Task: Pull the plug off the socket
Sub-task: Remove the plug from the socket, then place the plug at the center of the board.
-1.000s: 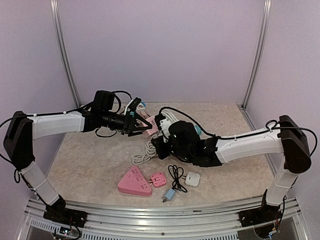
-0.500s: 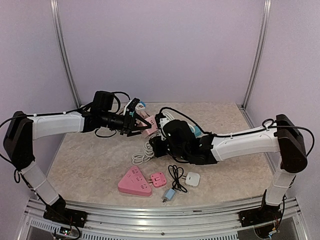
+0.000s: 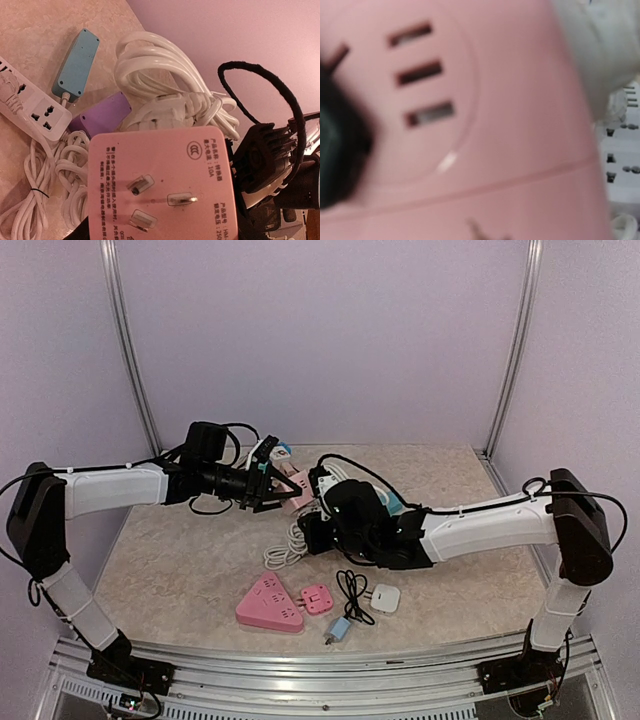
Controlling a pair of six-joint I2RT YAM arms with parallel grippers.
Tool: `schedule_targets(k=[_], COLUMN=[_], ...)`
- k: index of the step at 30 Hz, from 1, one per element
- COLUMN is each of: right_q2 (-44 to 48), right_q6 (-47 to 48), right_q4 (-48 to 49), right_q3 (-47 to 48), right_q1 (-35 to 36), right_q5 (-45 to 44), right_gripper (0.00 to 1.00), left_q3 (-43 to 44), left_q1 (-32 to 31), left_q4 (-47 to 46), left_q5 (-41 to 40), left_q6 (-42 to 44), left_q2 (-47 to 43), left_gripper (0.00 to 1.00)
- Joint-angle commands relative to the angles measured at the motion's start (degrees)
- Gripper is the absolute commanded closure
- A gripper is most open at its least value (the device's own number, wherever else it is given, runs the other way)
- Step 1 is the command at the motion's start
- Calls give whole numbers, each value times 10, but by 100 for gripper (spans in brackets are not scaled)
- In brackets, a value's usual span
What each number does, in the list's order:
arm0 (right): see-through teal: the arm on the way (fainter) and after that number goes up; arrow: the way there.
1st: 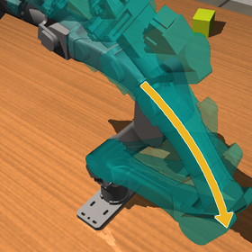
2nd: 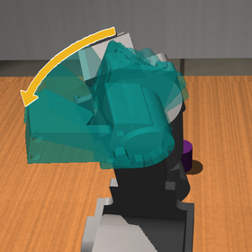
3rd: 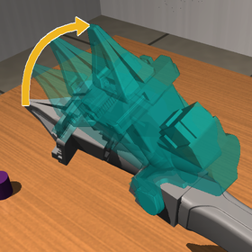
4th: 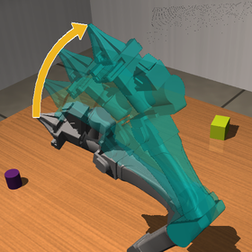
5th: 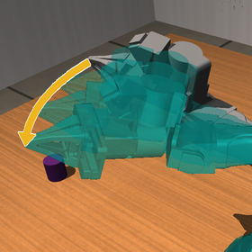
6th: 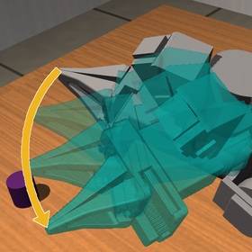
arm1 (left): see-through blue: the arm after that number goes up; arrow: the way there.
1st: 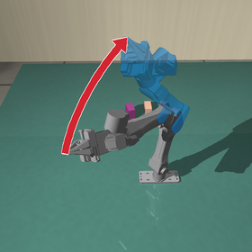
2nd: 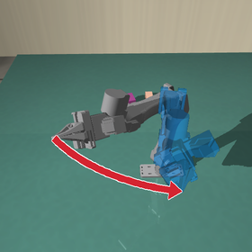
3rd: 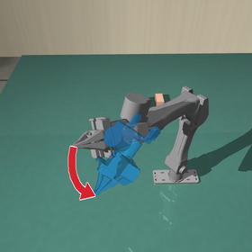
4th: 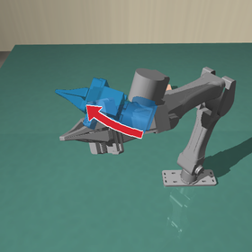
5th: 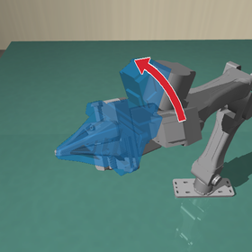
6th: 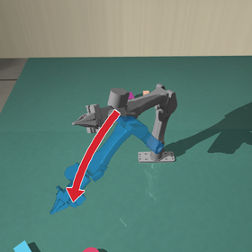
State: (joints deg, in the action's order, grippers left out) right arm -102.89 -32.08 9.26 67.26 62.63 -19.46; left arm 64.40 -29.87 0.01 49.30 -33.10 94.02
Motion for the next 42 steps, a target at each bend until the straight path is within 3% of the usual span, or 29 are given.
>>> schedule_targets(k=[1,12,28,36,42], right_q2=[28,66,70,103,99], right_q6=[20,158,156,182,134], right_q4=[-6,10,23,-53,-25], right_q3=[-17,-62,-59,-70,-115], right_q1=[-10,-10,-8,-9,-9], right_q5=[-59,-5,5,90,106], right_gripper=[100,100,100,100,100], left_q3=[7,14,15,15,9], left_q1=[42,44,45,51,52], left_q4=[-40,-35,-34,-35,-45], left_q5=[-35,-23,-23,-25,-26], left_q6=[42,47,48,50,54], left_q2=[-29,-23,-26,-33,-43], left_gripper=[90,90,91,91,91])
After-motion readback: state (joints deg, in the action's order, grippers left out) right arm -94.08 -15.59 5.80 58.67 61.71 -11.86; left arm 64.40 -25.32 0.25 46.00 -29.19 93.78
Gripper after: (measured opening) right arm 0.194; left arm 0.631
